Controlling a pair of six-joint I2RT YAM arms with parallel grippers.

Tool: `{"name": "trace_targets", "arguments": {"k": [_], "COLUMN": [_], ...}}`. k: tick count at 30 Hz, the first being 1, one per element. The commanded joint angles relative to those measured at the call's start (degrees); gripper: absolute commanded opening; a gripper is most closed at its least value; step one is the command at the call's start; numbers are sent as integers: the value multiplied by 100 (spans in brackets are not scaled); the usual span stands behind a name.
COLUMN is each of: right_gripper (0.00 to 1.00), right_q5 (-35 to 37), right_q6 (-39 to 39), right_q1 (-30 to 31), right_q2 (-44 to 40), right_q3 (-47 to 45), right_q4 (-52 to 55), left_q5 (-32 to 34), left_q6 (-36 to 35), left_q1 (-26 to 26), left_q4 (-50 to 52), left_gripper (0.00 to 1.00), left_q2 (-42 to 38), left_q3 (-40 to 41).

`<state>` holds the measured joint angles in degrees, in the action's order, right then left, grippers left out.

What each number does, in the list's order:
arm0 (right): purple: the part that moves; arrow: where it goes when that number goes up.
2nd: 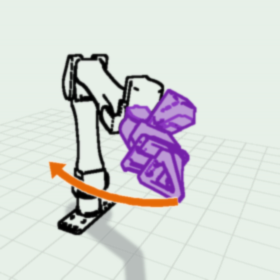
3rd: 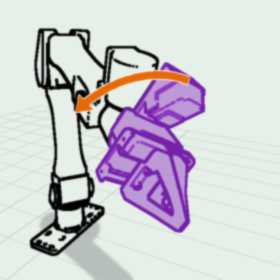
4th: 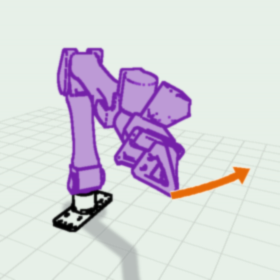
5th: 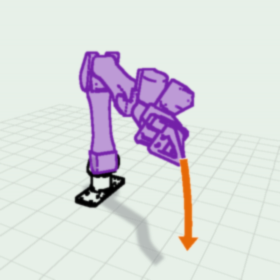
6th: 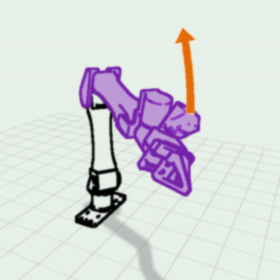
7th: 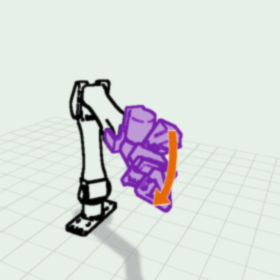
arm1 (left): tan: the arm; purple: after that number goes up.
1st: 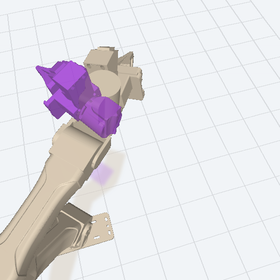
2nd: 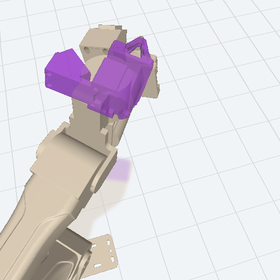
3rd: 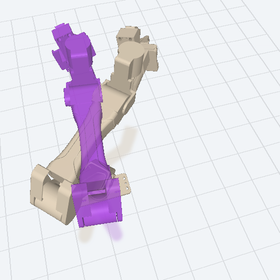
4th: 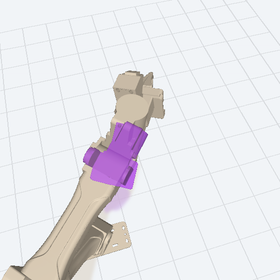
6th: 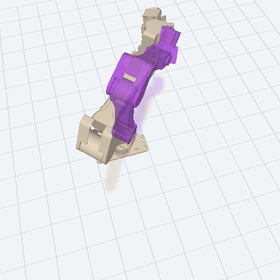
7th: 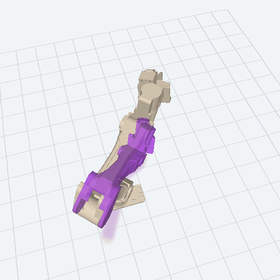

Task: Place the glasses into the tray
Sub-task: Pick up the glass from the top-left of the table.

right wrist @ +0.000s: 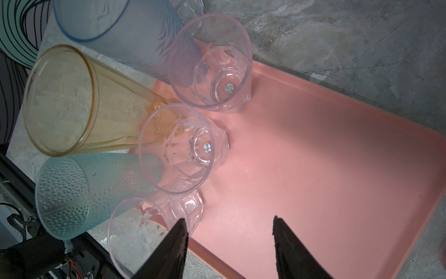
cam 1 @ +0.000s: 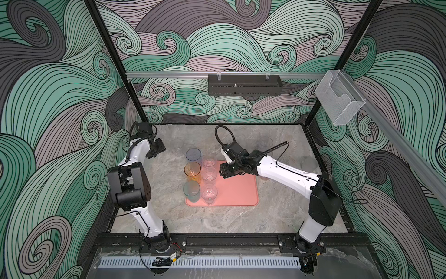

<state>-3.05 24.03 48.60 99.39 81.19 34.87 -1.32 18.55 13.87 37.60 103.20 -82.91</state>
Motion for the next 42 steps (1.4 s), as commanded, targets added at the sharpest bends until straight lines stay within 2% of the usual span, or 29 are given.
{"name": "trace_targets", "arguments": {"k": [1, 7, 11, 21, 35, 42], "right_gripper": [58, 58, 58, 58, 58, 58], "right_q5": [-52, -24, -36, -39, -20, 22], "right_q6": [-29, 14, 31, 56, 53, 64], "right_q1": [-27, -28, -30, -27, -27, -26], "right_q2": [2, -5, -4, -7, -34, -62], "right_q3": [71, 29, 13, -68, -131, -189], "right_q4": [10, -11, -19, -38, -50, -63], "left_q5": [-171, -1074, -1332, -1331, -1217, -891], "left_q6": [15, 219, 373, 246, 127, 1], "left_q1": [53, 22, 2, -165, -459, -545], "left_q4": [228, -238, -403, -308, -385, -188], "left_gripper": [57, 53, 52, 47, 36, 20], "left_q2": [234, 231, 296, 694, 1065, 1230], "left_q3": [-377, -323, -351, -704, -768, -858]}}
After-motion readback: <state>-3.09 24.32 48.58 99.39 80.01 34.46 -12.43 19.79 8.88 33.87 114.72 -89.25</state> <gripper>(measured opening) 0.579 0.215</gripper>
